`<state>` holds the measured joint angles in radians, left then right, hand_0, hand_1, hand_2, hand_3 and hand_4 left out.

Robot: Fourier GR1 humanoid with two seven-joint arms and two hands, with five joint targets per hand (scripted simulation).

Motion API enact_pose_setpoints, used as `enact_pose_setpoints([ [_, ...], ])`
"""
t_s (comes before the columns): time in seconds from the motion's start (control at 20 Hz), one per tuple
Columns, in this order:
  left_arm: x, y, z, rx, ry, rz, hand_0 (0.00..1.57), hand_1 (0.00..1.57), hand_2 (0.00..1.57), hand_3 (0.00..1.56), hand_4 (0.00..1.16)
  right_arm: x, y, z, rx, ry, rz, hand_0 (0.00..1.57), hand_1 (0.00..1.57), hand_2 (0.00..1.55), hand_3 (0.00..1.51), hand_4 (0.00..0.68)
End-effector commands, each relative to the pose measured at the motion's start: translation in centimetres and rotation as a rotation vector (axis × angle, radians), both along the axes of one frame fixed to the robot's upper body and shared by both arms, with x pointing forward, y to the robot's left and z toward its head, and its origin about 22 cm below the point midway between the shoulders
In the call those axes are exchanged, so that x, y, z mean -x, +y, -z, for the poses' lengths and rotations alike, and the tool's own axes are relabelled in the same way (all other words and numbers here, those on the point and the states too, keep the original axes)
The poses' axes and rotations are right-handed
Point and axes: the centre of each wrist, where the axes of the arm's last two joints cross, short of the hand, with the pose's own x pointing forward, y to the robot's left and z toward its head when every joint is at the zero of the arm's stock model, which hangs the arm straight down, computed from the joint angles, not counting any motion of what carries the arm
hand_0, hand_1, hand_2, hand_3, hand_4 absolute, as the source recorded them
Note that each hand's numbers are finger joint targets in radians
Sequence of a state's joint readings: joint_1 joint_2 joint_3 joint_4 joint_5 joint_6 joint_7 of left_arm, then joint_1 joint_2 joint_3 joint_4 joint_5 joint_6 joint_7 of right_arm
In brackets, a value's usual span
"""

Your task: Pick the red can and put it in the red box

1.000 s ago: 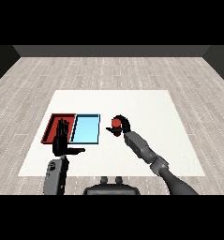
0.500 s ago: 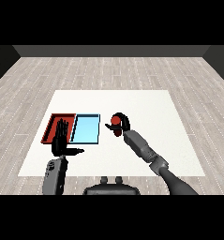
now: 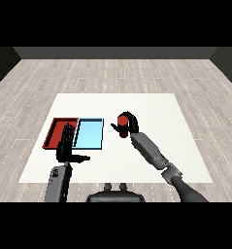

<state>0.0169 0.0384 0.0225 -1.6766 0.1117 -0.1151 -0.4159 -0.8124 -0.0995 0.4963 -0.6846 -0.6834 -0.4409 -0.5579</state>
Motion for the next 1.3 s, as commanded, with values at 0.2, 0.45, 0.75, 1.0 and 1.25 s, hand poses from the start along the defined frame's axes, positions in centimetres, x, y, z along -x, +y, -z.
enact_pose_setpoints([
  [0.2,-0.8,-6.8,-3.6,-0.047,0.055,0.108,0.0,0.0,0.0,0.0,0.0,2.6,0.3,-3.4,-0.051,-0.13,-0.015,1.48,1.48,1.44,1.4,0.631],
  [0.45,-0.9,-6.8,-3.0,-0.054,0.076,0.115,0.0,0.0,0.0,0.0,0.0,5.3,0.0,-4.4,-0.037,-0.167,-0.006,1.46,1.46,1.42,1.39,0.633],
  [0.75,-1.6,-10.6,-3.6,-0.09,0.106,0.138,0.0,0.0,0.0,0.0,0.0,7.5,-1.6,-6.9,-0.084,-0.213,-0.013,1.43,1.43,1.41,1.39,0.629],
  [1.0,-2.2,-9.5,-2.0,-0.098,0.154,0.134,0.0,0.0,0.0,0.0,0.0,9.4,-1.4,-6.5,-0.057,-0.256,-0.035,1.45,1.45,1.43,1.4,0.621],
  [1.25,-3.2,-11.4,1.2,-0.124,0.215,0.164,0.0,0.0,0.0,0.0,0.0,8.4,-1.4,-6.8,-0.069,-0.289,-0.047,1.44,1.44,1.44,1.4,0.624],
])
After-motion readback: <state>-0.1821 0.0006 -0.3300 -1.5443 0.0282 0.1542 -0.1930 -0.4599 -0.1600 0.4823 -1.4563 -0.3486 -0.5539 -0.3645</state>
